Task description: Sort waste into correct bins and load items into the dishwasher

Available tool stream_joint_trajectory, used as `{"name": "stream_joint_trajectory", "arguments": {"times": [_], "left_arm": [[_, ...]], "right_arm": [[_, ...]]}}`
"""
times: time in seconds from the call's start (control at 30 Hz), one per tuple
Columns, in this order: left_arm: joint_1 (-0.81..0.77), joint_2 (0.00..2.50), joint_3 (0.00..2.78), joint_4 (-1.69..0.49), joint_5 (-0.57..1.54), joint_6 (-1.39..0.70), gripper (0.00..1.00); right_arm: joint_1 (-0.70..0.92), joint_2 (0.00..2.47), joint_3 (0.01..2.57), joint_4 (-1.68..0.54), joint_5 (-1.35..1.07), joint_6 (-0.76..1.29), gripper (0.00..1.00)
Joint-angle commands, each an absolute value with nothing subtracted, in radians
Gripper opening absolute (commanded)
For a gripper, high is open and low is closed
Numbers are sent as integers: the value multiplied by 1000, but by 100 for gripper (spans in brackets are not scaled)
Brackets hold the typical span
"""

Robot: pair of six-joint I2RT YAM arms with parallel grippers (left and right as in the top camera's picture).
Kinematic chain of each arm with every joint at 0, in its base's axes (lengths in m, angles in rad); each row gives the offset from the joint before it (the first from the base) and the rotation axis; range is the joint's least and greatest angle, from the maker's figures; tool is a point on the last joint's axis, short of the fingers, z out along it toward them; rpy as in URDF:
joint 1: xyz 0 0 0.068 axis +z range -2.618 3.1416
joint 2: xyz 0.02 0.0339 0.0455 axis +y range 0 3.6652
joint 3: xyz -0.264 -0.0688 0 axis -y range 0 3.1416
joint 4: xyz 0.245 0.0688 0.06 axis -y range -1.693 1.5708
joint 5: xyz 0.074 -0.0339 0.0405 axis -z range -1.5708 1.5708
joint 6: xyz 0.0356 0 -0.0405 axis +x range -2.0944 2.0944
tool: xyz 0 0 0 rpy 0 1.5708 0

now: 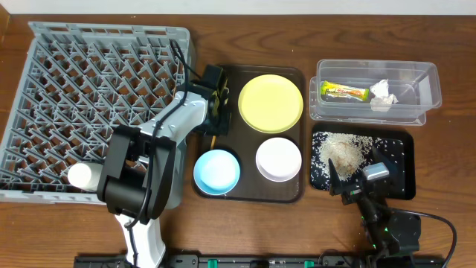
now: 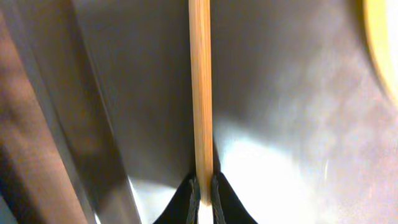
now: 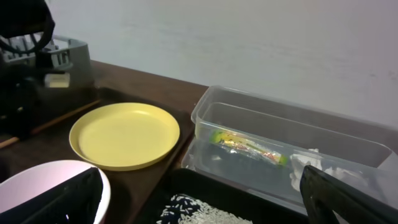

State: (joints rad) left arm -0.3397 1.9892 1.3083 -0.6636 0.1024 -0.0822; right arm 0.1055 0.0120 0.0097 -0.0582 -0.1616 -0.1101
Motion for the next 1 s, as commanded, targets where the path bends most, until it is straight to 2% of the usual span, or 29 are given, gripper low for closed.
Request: {"name": "stream_joint_trajectory", "arguments": {"times": [0.0, 0.37, 0.53, 0.77, 0.83, 0.87, 0.9, 0.93, 0.97], "left_arm": [[-324, 1908, 1357, -721, 67, -79, 8], [-272, 1581, 1439, -947, -117, -53, 8], [-208, 1581, 1382, -1038, -124, -57, 8], [-141, 1588, 1281, -978, -89, -56, 9], [-141, 1588, 1281, -974, -86, -57, 17], [-142, 1588, 1281, -971, -81, -57, 25], [-142, 1588, 1283, -970, -67, -56, 39], [-142, 1588, 1288, -971, -49, -56, 46], [-142, 1587, 1298, -972, -30, -56, 48]], "right_arm": [[99, 6, 5, -57, -169, -98, 99], [99, 6, 5, -57, -169, -98, 99], [99, 6, 5, -57, -169, -98, 99], [99, 6, 5, -57, -169, -98, 99], [99, 6, 6, -57, -169, -98, 99], [99, 6, 5, -57, -169, -98, 99], [99, 6, 5, -57, -169, -98, 99], [99, 6, 5, -57, -169, -98, 99], [99, 6, 5, -57, -169, -98, 99]]}}
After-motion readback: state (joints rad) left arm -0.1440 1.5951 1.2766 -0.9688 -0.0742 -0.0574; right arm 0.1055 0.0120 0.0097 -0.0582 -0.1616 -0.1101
